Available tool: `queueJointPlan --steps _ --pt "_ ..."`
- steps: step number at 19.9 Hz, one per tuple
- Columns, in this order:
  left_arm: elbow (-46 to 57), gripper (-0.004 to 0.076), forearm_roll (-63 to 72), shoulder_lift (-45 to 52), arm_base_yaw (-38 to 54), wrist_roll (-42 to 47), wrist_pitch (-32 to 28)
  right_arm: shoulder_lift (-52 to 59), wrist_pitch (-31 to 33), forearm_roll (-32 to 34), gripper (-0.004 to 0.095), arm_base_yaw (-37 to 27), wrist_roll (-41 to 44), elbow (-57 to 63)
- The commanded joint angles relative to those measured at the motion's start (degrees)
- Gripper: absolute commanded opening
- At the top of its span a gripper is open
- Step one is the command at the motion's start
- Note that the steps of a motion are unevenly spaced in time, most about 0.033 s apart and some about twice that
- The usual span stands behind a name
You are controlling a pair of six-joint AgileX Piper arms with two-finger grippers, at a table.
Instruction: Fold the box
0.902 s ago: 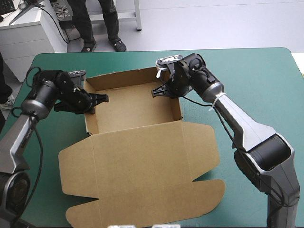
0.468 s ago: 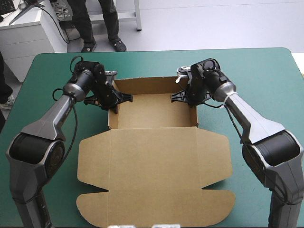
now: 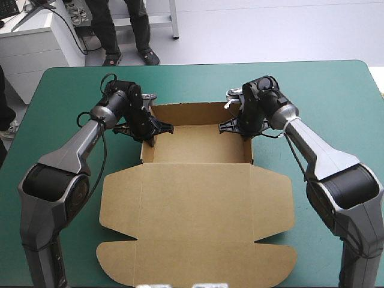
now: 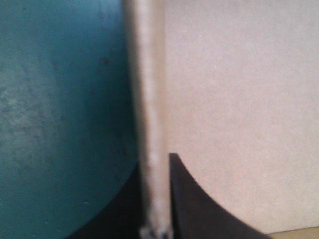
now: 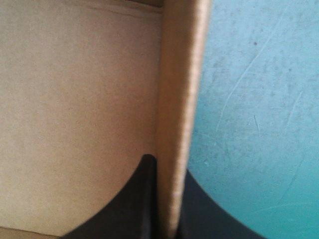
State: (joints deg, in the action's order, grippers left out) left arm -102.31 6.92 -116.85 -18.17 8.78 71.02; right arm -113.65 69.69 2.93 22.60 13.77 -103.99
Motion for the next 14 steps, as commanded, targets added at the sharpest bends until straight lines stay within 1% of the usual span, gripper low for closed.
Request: queueJointPlan --steps 1,4,6,9,12,14 --pt "-1.24 -0.0008 1.19 2.31 -0.73 -2.11 0.1 2.86 0.66 2.59 0.0 -0.77 -1.66 -1.36" --pt "-1.24 -0.0008 1.71 2.31 -0.73 -2.11 0.93 1.36 1.99 1.02 0.0 -1.19 -1.63 -1.36" --pt "-1.24 -0.0008 1.71 2.31 -0.73 -2.11 1.17 0.35 1.87 -1.17 0.0 -1.19 -1.63 -1.36" --pt "-1.24 -0.0008 1.71 2.31 -0.73 -2.11 1.91 -0.36 1.86 -1.17 0.0 -1.19 -1.63 -1.36" --pt "-1.24 -0.0008 1.71 2.31 -0.73 -2.11 2.36 -0.36 1.97 0.43 0.0003 -1.19 -2.07 -1.36" --pt "-1.24 0.0 1.71 2.31 -0.73 -3.9 2.53 -0.36 1.97 0.43 0.0033 -1.19 -2.07 -1.36"
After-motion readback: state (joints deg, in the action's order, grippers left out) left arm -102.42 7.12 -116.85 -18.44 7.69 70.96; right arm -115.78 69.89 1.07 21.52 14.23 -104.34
